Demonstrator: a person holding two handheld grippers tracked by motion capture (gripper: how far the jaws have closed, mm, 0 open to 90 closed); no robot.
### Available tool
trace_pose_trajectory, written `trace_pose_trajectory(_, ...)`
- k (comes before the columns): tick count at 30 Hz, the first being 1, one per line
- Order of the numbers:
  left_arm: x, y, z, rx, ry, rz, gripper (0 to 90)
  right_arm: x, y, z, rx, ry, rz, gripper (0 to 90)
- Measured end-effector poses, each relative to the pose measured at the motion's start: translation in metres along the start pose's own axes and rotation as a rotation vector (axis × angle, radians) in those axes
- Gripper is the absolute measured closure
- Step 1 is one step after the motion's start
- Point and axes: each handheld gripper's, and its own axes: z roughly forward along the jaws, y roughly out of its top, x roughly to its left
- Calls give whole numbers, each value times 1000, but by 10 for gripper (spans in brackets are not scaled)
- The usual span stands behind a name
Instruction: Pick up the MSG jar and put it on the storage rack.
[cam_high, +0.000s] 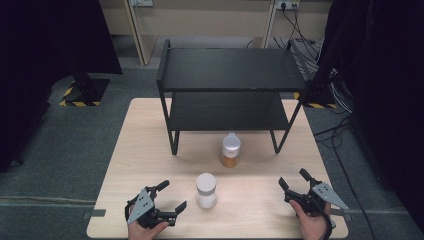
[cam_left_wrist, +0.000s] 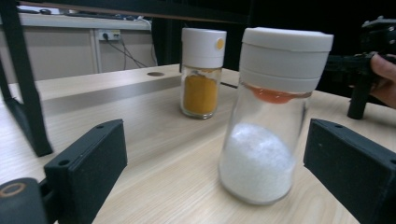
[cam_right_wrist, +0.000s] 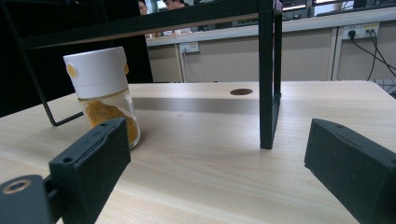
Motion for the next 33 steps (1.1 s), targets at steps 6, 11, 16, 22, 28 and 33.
trace_pose_trajectory(6, -1, 3, 2, -8, -26, 13, 52, 0, 0, 0, 1, -1, 5, 71)
trace_pose_trajectory(11, 0, 7, 7, -1, -56, 24, 51, 0, 0, 0, 2, -1, 10, 71)
trace_pose_trajectory(16, 1, 11, 15, 6, -89, 32, 52, 0, 0, -1, -1, -1, 12, 71)
trace_pose_trajectory(22, -2, 18, 26, 13, -122, 49, 54, 0, 1, 0, 4, -2, 7, 71)
trace_pose_trajectory(28, -6, 22, 39, 21, -129, 51, 58, 0, 0, 0, 3, -2, 7, 71)
trace_pose_trajectory(33, -8, 26, 48, 18, -137, 51, 65, 0, 0, 0, 3, -2, 12, 71)
